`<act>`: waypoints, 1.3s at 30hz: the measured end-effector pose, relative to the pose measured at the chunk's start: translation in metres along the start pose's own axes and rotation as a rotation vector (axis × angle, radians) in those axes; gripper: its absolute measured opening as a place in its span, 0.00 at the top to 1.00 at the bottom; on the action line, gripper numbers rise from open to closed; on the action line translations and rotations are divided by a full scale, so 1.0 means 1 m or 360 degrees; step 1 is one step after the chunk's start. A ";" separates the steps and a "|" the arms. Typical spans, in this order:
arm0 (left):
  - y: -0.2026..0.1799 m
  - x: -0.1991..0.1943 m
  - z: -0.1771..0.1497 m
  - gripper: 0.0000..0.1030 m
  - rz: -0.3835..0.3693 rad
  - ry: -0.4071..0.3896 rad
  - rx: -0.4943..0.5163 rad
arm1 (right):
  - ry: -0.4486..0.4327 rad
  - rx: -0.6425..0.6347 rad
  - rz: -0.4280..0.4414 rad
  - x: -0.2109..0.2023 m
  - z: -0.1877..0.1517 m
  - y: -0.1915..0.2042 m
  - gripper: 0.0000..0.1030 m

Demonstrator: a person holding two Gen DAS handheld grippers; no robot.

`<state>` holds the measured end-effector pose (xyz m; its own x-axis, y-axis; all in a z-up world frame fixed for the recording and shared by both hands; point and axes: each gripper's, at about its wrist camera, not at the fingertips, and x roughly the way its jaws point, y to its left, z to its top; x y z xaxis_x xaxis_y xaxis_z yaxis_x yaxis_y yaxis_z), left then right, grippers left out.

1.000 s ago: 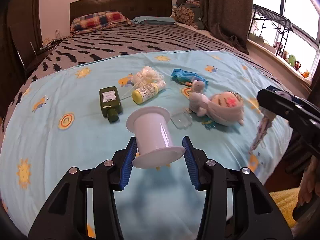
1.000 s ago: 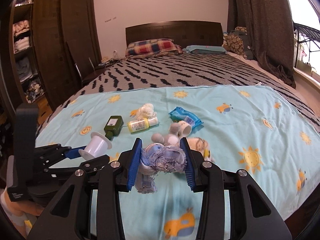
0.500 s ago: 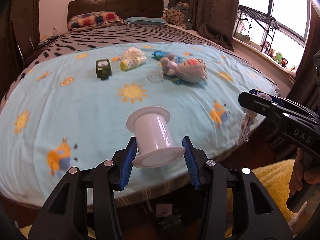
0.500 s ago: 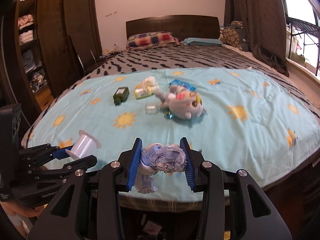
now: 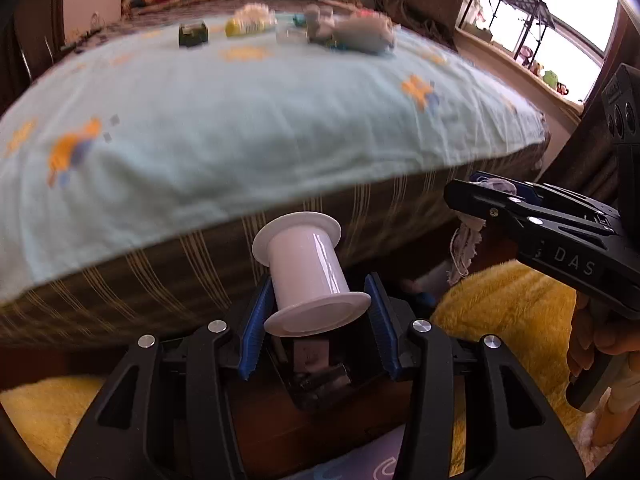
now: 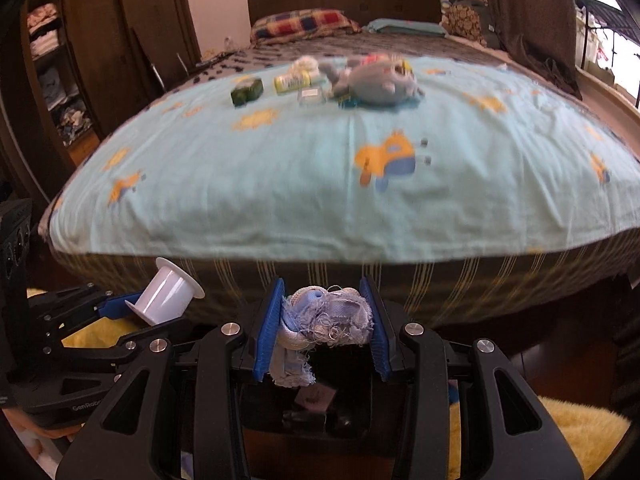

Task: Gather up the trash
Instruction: 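Lower both tools below the bed edge and release the spool and bag into the bin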

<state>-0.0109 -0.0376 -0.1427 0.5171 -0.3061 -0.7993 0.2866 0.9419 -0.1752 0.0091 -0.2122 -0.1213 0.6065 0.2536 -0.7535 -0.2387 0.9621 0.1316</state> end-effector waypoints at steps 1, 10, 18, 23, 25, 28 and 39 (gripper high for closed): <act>0.001 0.007 -0.004 0.57 -0.0016 0.0033 -0.0003 | 0.0017 -0.0001 -0.0007 0.004 -0.003 0.000 0.61; 0.008 0.055 -0.022 0.57 -0.0026 0.0213 -0.0005 | 0.0200 0.0112 0.0013 0.052 -0.033 -0.013 0.61; 0.001 0.086 -0.038 0.57 -0.0065 0.0355 0.0032 | 0.0306 0.0107 0.0018 0.076 -0.050 -0.011 0.59; 0.007 0.092 -0.040 0.56 -0.0076 0.0388 -0.0001 | 0.0341 0.0132 0.0019 0.085 -0.055 -0.015 0.55; 0.009 0.094 -0.038 0.52 -0.0076 0.0394 -0.0015 | 0.0351 0.0142 0.0030 0.091 -0.052 -0.017 0.54; 0.013 0.092 -0.038 0.49 -0.0068 0.0394 -0.0023 | 0.0341 0.0154 0.0031 0.093 -0.049 -0.018 0.41; 0.021 0.036 -0.008 0.29 0.0094 0.0152 0.0044 | 0.0058 0.0205 -0.0055 0.037 0.005 -0.040 0.08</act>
<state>0.0071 -0.0279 -0.1796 0.4549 -0.2341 -0.8592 0.2807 0.9533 -0.1111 0.0449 -0.2408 -0.1510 0.5843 0.2187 -0.7815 -0.1175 0.9757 0.1851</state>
